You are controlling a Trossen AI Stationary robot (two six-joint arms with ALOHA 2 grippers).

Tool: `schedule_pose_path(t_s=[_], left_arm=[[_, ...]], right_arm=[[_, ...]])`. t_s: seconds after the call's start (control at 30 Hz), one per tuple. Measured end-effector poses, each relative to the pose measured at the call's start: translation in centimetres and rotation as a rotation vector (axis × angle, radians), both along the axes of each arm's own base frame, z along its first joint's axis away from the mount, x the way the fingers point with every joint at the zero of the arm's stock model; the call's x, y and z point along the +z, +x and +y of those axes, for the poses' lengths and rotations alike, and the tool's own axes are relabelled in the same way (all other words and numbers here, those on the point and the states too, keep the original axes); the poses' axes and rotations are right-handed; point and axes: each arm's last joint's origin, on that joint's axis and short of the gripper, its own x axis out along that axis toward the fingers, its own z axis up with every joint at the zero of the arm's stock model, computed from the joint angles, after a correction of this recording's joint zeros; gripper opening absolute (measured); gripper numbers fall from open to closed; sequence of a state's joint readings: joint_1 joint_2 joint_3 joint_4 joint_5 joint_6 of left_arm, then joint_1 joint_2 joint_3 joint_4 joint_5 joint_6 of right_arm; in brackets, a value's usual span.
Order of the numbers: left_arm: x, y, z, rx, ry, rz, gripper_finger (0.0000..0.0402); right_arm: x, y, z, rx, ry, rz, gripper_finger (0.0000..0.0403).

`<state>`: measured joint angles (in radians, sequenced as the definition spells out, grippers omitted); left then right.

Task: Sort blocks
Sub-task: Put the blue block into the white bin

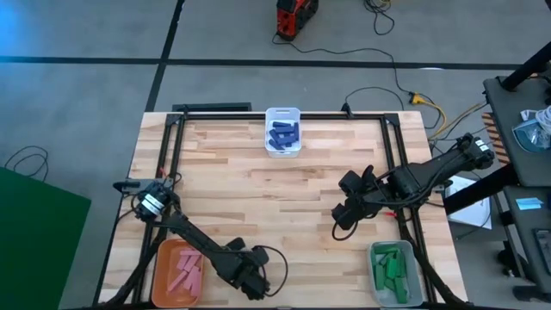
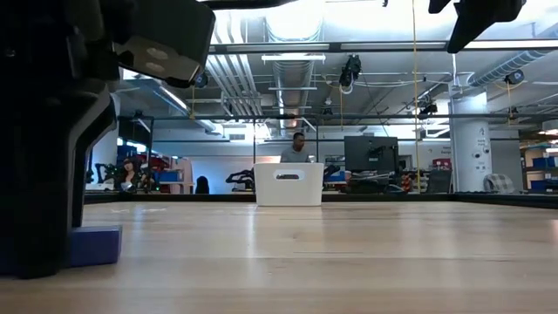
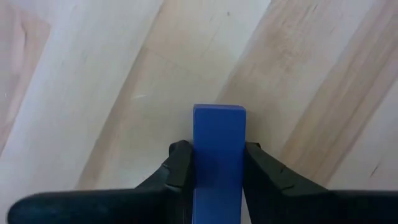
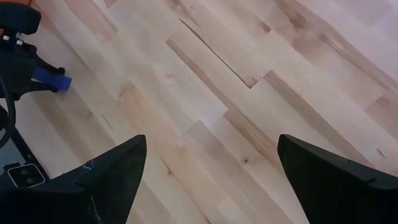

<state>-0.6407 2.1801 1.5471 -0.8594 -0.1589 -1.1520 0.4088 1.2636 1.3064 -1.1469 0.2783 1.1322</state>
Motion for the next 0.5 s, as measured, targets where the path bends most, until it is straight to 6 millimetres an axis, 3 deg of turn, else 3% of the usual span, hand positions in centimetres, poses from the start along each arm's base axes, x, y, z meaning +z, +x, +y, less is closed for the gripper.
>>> schedule_pose_path(t_s=[0.27,0.5], left_arm=[[1.9,-0.4,0.3,-0.128,0.009,-0.019,0.0074],[7.6,-1.1,1.6,-0.292,0.134,-0.185,0.0074]], right_arm=[[0.0,0.1,0.0,0.042,-0.025,-0.003,0.0354],[0.6,1.2,0.1,0.031,0.017,-0.124,0.0351]])
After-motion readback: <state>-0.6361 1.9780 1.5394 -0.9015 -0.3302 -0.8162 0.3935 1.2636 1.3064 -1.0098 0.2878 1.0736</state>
